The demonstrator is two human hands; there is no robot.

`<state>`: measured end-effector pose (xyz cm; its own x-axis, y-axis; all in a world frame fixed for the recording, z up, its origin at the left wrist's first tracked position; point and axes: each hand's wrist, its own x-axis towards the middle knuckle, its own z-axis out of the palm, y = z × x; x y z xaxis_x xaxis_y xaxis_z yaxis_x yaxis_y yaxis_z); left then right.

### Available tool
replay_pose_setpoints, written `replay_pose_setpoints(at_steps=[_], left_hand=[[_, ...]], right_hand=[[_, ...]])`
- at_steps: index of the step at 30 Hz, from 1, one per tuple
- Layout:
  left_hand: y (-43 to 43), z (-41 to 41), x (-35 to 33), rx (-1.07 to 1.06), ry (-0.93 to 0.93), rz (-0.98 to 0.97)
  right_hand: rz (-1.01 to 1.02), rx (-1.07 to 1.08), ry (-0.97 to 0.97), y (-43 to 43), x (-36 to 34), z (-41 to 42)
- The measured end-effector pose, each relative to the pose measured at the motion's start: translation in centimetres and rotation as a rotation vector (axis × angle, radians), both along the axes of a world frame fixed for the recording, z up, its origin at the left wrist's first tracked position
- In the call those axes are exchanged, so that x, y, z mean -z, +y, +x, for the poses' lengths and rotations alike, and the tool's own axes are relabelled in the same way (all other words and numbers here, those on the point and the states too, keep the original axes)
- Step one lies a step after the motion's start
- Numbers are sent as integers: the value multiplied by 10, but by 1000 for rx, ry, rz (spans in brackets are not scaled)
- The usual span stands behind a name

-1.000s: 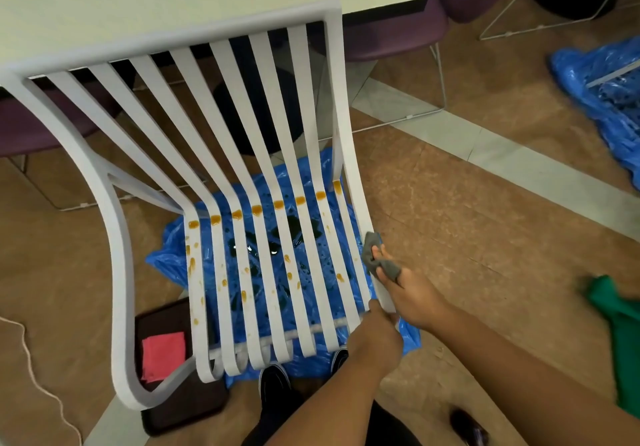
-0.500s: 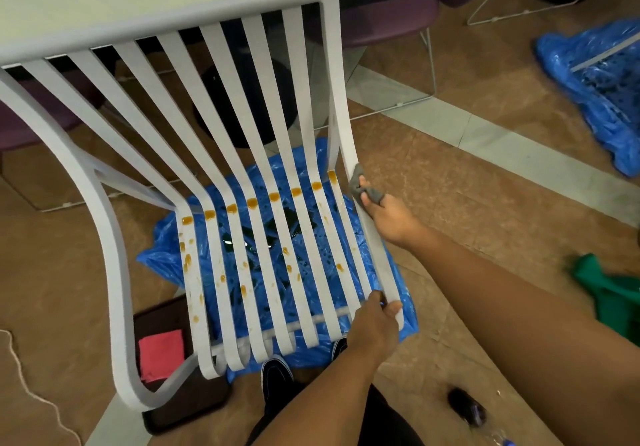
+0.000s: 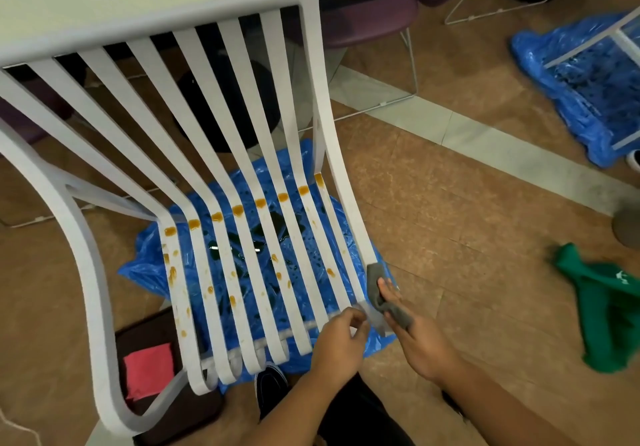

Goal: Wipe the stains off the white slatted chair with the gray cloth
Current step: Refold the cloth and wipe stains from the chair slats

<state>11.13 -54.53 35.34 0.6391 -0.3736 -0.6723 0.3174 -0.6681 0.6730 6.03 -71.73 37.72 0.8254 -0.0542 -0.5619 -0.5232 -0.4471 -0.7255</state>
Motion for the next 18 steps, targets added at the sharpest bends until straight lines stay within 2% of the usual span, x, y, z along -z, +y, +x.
replay_pose_setpoints(at_steps=[4,7,9,12,15,18], left_hand=[[15,14,-3,15,47,-20],[33,31,1,0,71,-19],[54,43,2,-53,92,-30],[95,58,4,-153,112,-23],[139,71,2,-246,65,15],[183,81,-8,-397,-82,82]], right_hand=[[-40,-10,-7,4,-6,33],[-171,-88,-16,7,-2,77],[-269,-156,-43,9,5,106],[-293,-152,-72,14,9,140],[-298,-119,-55,18,5,146],[-309,-136,-79,23,3,113]])
